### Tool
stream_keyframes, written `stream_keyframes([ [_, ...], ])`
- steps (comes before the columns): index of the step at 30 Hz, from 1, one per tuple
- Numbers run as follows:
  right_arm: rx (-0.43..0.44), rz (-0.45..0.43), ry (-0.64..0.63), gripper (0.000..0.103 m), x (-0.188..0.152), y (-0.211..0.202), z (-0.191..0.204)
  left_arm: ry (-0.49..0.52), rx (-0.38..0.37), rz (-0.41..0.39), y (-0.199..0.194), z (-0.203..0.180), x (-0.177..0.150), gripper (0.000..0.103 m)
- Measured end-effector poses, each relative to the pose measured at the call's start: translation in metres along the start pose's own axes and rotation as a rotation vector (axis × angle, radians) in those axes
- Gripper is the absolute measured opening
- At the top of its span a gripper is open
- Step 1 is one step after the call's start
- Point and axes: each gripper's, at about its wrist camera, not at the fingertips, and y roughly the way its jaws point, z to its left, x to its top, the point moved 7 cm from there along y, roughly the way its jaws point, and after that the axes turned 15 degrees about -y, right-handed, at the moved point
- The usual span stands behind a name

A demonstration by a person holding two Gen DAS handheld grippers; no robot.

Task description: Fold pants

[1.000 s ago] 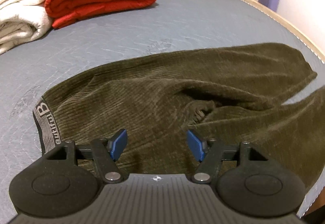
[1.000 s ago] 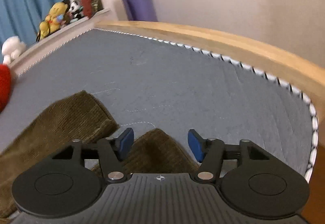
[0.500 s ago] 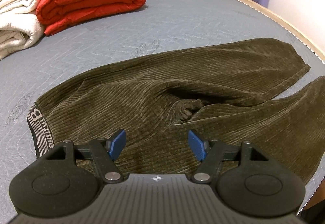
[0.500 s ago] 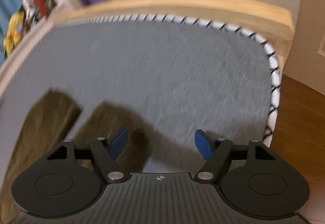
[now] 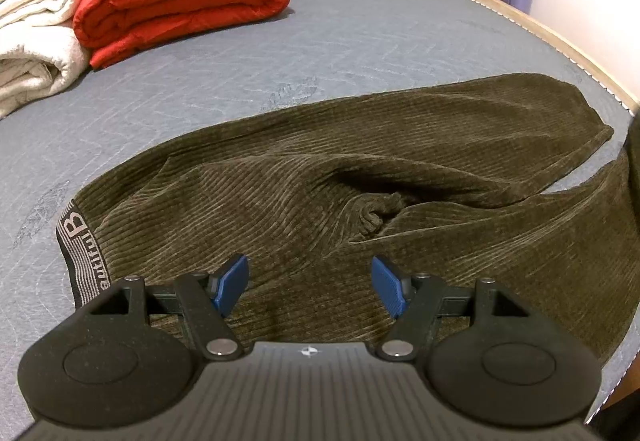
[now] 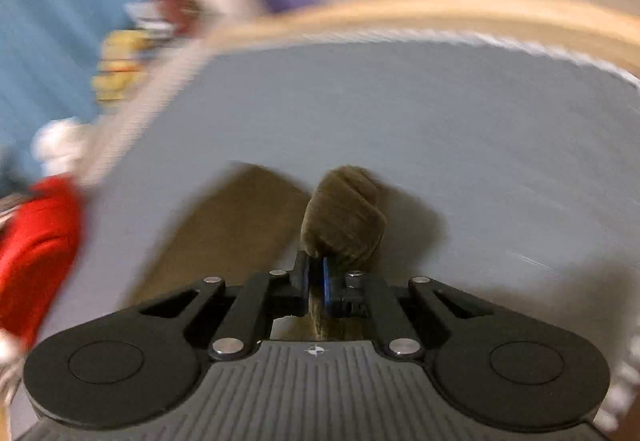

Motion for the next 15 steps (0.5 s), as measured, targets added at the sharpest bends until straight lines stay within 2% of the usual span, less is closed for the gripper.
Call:
stream_keyframes([
  [2, 0.155, -0.033, -0.091, 0.021, 0.003, 0.010, 0.038, -0.002, 0.000, 0.004, 0.001, 0.000, 0.000, 0.073],
  [3, 0.211, -0.024, -0.105, 0.046, 0.002, 0.015, 0.048, -0.002, -0.001, 0.004, 0.001, 0.000, 0.000, 0.073],
  [4, 0.224, -0.017, -0.095, 0.061, 0.001, 0.016, 0.051, -0.001, -0.002, 0.003, 0.001, 0.000, 0.000, 0.073],
  [7, 0.128, -0.044, -0.011, 0.063, 0.006, 0.012, 0.030, 0.001, -0.006, -0.002, -0.002, 0.001, 0.000, 0.075],
  [10, -0.047, -0.089, 0.135, 0.064, 0.010, -0.002, -0.019, 0.000, -0.007, -0.005, -0.002, 0.002, 0.001, 0.075],
  [12, -0.125, -0.041, 0.168, 0.064, 0.002, -0.002, -0.042, 0.004, -0.005, -0.002, -0.001, 0.001, 0.000, 0.075],
  [15, -0.069, 0.064, 0.144, 0.064, -0.016, 0.019, -0.044, 0.012, -0.003, 0.002, 0.001, -0.003, -0.001, 0.075],
])
